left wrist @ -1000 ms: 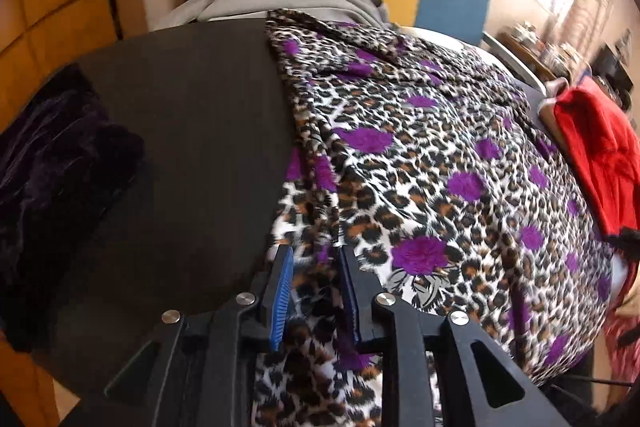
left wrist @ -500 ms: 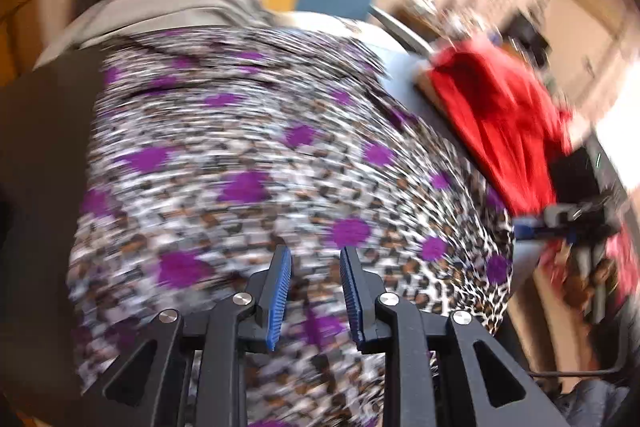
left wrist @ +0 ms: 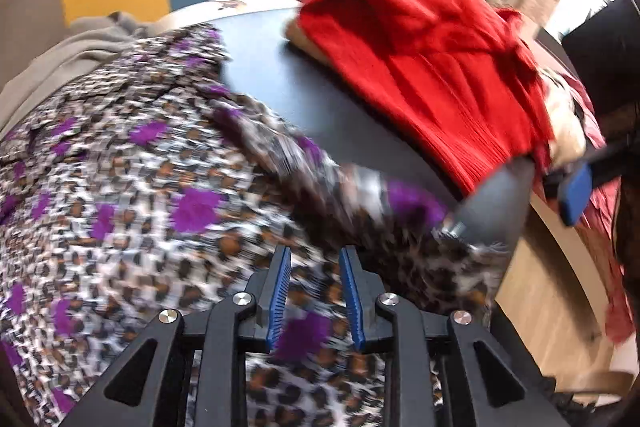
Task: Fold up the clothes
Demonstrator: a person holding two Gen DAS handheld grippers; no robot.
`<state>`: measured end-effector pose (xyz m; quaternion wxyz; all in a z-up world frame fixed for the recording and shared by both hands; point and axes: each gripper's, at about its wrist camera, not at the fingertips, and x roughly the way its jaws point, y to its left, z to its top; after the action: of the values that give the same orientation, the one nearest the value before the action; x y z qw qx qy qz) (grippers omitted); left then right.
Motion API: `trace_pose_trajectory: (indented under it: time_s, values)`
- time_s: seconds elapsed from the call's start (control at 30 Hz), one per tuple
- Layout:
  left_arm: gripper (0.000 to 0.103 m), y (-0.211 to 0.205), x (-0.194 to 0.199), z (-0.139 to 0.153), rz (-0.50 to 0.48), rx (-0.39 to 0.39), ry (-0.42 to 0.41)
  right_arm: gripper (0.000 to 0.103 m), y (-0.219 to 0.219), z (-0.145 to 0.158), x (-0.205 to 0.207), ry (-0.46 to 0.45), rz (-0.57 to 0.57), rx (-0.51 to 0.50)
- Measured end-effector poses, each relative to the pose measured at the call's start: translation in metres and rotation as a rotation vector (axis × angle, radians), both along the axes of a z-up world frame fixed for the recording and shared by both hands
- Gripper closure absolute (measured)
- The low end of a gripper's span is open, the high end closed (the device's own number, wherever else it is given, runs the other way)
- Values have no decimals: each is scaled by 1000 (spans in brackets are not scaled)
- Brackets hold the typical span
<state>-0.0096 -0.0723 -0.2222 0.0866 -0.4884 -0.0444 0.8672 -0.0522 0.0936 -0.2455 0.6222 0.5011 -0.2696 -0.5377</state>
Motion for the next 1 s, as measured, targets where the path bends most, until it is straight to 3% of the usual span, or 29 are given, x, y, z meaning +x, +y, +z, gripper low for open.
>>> trace_pose_trajectory:
  time_s: [0.07,0.2,0.27,0.37,0.47,0.57,0.73,0.83,0.9,1.0]
  values:
    - [78,-5,2,5,8,6,6,0,7,-14,0,-7,-38,59]
    - [78,-3,4,6,-1,-64,8,0,27,-43,2,3,-134,210]
    - [78,-1,6,3,0,-82,6,0,33,-47,4,71,-200,341]
    - [78,-17,27,3,60,-47,13,6,33,-34,17,248,-262,498]
    - [77,-61,65,9,210,55,17,13,16,-20,30,386,-277,546]
    - [75,-122,122,17,425,86,50,13,-3,-15,39,487,-285,595]
    - [73,-215,235,12,789,82,45,13,-51,-20,45,488,-200,552]
    - [73,-237,267,-3,871,117,35,13,-93,-22,53,508,-97,546]
    - [73,-240,284,-11,873,189,45,13,-118,-24,58,527,-49,563]
    - [72,-231,280,-21,810,235,49,13,-143,-30,61,546,-15,627]
